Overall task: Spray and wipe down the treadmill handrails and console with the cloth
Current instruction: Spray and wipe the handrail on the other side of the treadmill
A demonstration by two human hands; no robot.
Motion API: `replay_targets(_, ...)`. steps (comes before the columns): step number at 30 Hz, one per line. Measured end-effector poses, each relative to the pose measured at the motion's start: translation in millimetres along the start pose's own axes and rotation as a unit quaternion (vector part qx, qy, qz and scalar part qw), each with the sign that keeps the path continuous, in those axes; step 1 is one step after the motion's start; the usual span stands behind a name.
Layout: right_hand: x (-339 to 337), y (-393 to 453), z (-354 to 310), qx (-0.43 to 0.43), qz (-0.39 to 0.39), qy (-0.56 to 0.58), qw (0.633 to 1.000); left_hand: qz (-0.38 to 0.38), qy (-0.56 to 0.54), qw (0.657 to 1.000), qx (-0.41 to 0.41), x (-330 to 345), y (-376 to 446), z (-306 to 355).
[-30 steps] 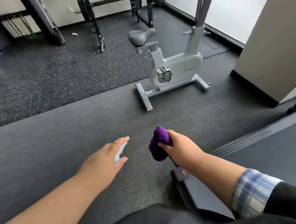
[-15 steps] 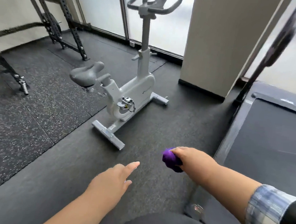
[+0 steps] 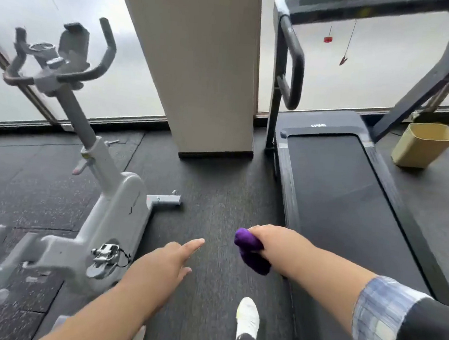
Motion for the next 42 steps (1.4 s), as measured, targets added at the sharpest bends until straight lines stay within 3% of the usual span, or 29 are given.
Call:
replay_targets(11, -146, 206, 61, 0.057, 0.034, 0.086, 0.994, -0.022, 0.077, 0.991, 0.111, -102, 262, -16)
replay_targets(18, -189, 296, 101, 0.111, 0.088, 0.102, 0.985, -0.003, 0.075, 0.982, 0.171, -131, 419, -32)
replay_targets(25, -230, 374, 129, 0.228, 0.191, 0.144, 0.944, -0.009, 0.11, 0.938, 0.327, -178, 592, -18)
replay_targets(31, -258, 405, 143, 0.319, 0.246, 0.183, 0.897, -0.046, 0.18, 0.87, 0.457, -202, 681, 9)
replay_targets(42, -250, 424, 186, 0.407, 0.24, 0.221, 0.853, -0.1, 0.218, 0.84, 0.487, -200, 752, 59)
Point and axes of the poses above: each hand's wrist, its own y-axis towards the middle knuckle, its own x-axis out of the palm, z = x × y, the point moved 3 cm from there along y, towards the middle knuckle, and after that the axes turned 4 degrees about -x, right-handed, at the moved point
